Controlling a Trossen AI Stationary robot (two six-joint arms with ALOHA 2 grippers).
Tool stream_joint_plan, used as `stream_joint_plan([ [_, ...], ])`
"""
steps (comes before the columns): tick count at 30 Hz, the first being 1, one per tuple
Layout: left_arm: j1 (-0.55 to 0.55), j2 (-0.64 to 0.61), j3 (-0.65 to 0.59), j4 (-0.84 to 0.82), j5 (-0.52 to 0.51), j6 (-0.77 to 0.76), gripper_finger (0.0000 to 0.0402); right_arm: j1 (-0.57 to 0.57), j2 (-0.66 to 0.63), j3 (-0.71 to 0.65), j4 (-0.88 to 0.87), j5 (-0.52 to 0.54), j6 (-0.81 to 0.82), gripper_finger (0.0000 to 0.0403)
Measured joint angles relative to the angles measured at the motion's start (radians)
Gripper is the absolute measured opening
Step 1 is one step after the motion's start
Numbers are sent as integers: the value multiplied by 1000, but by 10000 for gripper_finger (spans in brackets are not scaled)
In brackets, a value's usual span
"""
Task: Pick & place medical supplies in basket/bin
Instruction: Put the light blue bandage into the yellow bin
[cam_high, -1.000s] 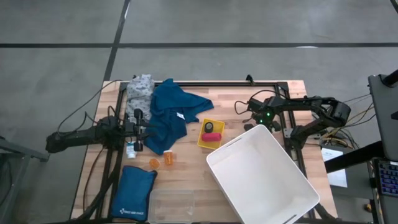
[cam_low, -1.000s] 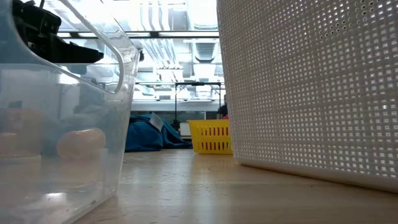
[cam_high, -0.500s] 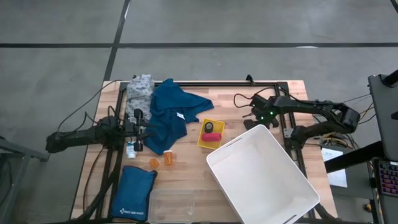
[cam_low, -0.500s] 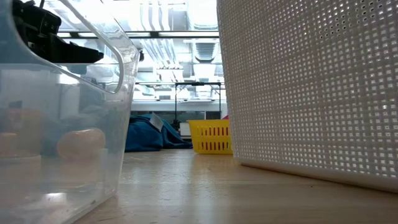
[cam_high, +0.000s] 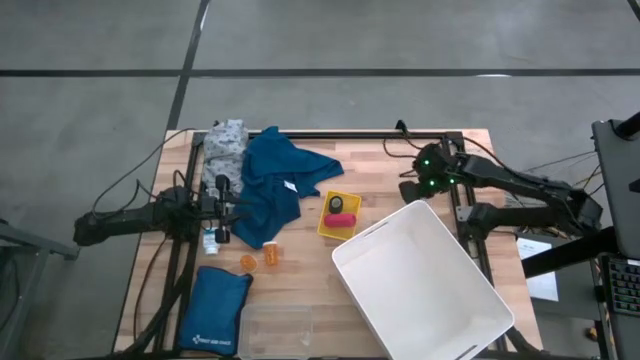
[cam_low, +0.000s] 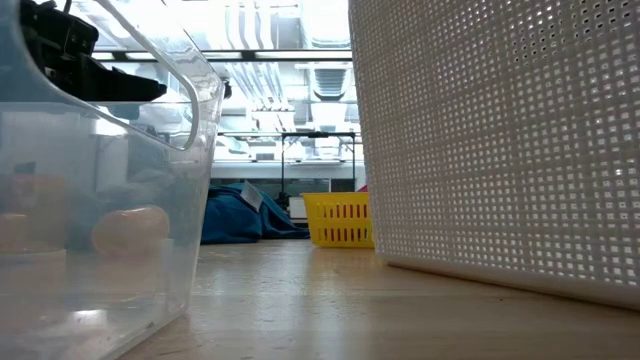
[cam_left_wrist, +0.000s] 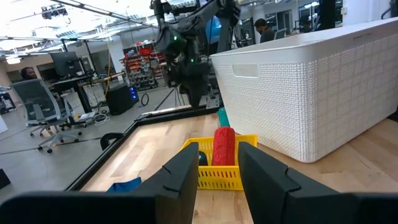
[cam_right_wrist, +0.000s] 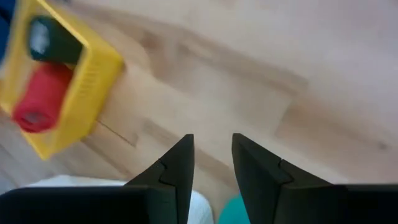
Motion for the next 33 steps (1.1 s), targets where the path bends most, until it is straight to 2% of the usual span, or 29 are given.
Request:
stream_joint_plan([
  [8, 0, 0, 0, 0, 0, 0, 118, 0, -165, 0, 181, 83, -45, 107],
  [12, 0, 0, 0, 0, 0, 0, 118, -1, -230, 0, 271, 91, -58, 107],
  [17, 0, 0, 0, 0, 0, 0, 118, -3, -279, 0, 296, 130, -66, 107],
  [24, 0, 0, 0, 0, 0, 0, 118, -4, -265, 0, 206, 140, -56, 98],
  [33, 0, 0, 0, 0, 0, 0, 118, -17, -154, 0, 166, 115, -7, 93],
])
